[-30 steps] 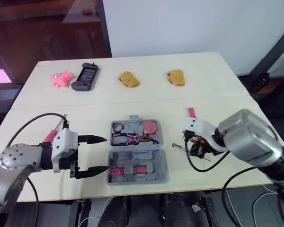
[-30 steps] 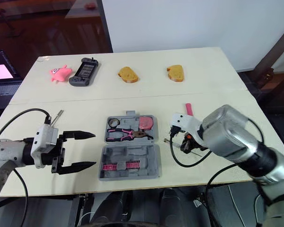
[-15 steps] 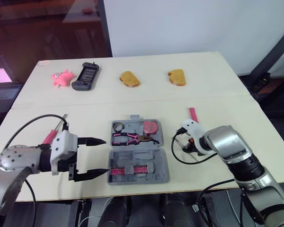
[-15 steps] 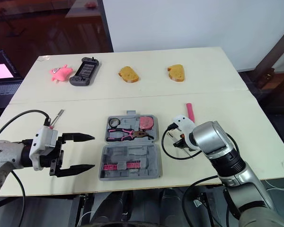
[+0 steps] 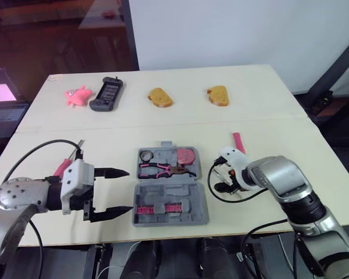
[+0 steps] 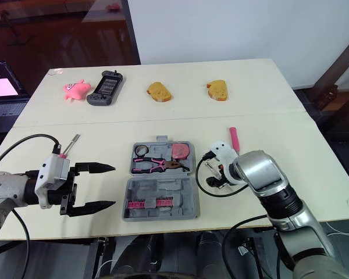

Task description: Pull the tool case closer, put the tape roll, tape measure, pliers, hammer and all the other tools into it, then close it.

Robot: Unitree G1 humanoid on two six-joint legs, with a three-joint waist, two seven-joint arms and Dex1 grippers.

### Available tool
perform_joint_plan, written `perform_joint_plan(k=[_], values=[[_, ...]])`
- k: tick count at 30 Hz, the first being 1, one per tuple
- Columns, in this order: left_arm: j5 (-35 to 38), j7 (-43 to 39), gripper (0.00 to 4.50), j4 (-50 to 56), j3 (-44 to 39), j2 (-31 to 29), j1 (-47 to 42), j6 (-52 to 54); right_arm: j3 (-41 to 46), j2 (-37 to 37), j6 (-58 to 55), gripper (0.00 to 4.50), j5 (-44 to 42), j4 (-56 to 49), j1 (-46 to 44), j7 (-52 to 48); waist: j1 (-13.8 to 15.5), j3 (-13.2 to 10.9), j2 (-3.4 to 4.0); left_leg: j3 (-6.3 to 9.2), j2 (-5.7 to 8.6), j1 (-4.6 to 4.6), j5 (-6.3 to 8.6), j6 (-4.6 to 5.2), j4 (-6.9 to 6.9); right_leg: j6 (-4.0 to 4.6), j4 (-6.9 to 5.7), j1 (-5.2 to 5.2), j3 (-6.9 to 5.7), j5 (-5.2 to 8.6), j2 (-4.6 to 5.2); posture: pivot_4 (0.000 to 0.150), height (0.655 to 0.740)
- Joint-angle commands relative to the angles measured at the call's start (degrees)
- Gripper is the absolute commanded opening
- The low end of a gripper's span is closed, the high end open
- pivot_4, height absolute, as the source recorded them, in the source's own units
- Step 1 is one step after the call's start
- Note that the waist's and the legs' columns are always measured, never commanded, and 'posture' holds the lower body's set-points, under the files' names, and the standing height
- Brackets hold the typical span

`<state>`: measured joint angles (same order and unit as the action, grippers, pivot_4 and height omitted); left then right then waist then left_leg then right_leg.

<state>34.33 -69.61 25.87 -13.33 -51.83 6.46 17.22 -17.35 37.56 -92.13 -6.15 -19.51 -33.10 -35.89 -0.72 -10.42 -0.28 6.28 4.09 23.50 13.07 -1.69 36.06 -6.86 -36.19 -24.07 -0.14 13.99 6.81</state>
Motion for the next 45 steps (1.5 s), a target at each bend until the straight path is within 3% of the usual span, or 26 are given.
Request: perform_joint_plan(k=[1, 5, 7, 14, 19, 21, 31, 34, 40, 45], values=[[0.32, -0.18, 4.5, 0.08, -2.06, -0.44, -0.4, -0.92, 4.92, 0.02, 0.74, 4.42, -2.57, -7.26, 0.64, 0.95, -0.03, 0.01, -0.01, 0.0, -0.01, 0.0, 0.0, 0.0, -0.01, 0.0, 0.0, 0.0, -0.01, 0.0, -0.01, 0.15, 0.74], [0.55, -0.41, 4.5, -0.18, -1.97, -0.04, -0.46, -1.24, 7.77, 1.25, 14.44, 4.42, -3.97, -11.33, 9.17, 0.27, 0.04, 0.02, -0.03, 0.01, -0.02, 0.0, 0.0, 0.0, -0.05, -0.02, 0.0, 0.01, -0.03, 0.0, -0.03, 0.15, 0.74], [0.54, -0.41, 4.5, -0.2, -1.89, 0.11, -0.43, -1.28, 9.77, 1.51, 17.08, 4.42, -6.98, -9.91, 11.94, -2.74, 0.14, 0.02, -0.03, 0.0, -0.01, 0.0, 0.0, 0.0, -0.03, -0.04, 0.03, 0.06, -0.03, 0.02, -0.02, 0.15, 0.74], [0.36, -0.27, 4.5, -0.02, -2.08, 0.13, 0.13, -1.25, 9.4, 0.38, 21.17, 4.42, -5.4, -6.75, 17.46, 2.8, 0.06, 0.02, -0.03, 0.01, -0.04, -0.03, 0.0, 0.01, 0.02, -0.02, 0.01, 0.08, -0.02, 0.02, -0.02, 0.15, 0.74], [0.23, -0.26, 4.5, 0.04, -2.22, 0.03, 0.26, -1.36, 8.49, 0.03, 24.2, 4.42, -5.35, -3.88, 18.18, 4.02, 0.05, 0.02, -0.03, 0.0, -0.03, -0.03, 0.0, 0.01, 0.02, -0.02, 0.02, 0.08, -0.02, 0.02, -0.02, 0.15, 0.74], [0.24, -0.25, 4.5, 0.02, -2.21, 0.01, 0.19, -1.34, 7.16, 0.94, 25.56, 3.91, -4.82, -2.1, 17.85, 3.69, 0.05, 0.02, -0.03, 0.01, -0.04, -0.03, 0.0, 0.01, 0.03, -0.01, 0.02, 0.08, -0.02, 0.02, -0.02, 0.15, 0.74], [0.21, -0.07, 4.5, 0.2, -2.31, 0.0, 0.39, -1.27, 6.5, 0.32, 25.53, 3.91, -5.8, 1.38, 15.99, 3.76, 0.07, 0.02, -0.03, 0.01, -0.04, -0.03, 0.0, 0.01, 0.04, 0.0, 0.03, 0.1, -0.02, 0.03, -0.02, 0.15, 0.74], [0.1, 0.04, 4.5, 0.28, -2.22, 0.04, 0.52, -1.26, 5.85, 0.52, 25.87, 3.08, -5.68, 2.33, 15.52, 3.47, 0.05, 0.02, -0.03, 0.01, -0.04, -0.03, 0.0, 0.01, 0.05, 0.0, 0.03, 0.1, -0.02, 0.03, -0.02, 0.15, 0.74], [0.03, 0.2, 4.5, 0.41, -2.25, 0.03, 0.73, -1.28, 5.64, 0.17, 23.82, 0.04, -6.2, 3.36, 14.81, 3.51, 0.05, 0.02, -0.04, 0.02, -0.04, -0.03, 0.0, 0.01, 0.04, -0.01, 0.03, 0.1, -0.02, 0.03, -0.02, 0.15, 0.74], [0.16, 0.11, 4.5, 0.38, -2.76, -0.01, 1.23, -1.34, 5.39, 0.78, 22.77, 0.02, -6.44, 2.03, 13.97, 3.1, 0.05, 0.02, -0.04, 0.02, -0.04, -0.04, 0.0, 0.01, 0.04, 0.0, 0.03, 0.11, -0.02, 0.03, -0.02, 0.15, 0.74]])
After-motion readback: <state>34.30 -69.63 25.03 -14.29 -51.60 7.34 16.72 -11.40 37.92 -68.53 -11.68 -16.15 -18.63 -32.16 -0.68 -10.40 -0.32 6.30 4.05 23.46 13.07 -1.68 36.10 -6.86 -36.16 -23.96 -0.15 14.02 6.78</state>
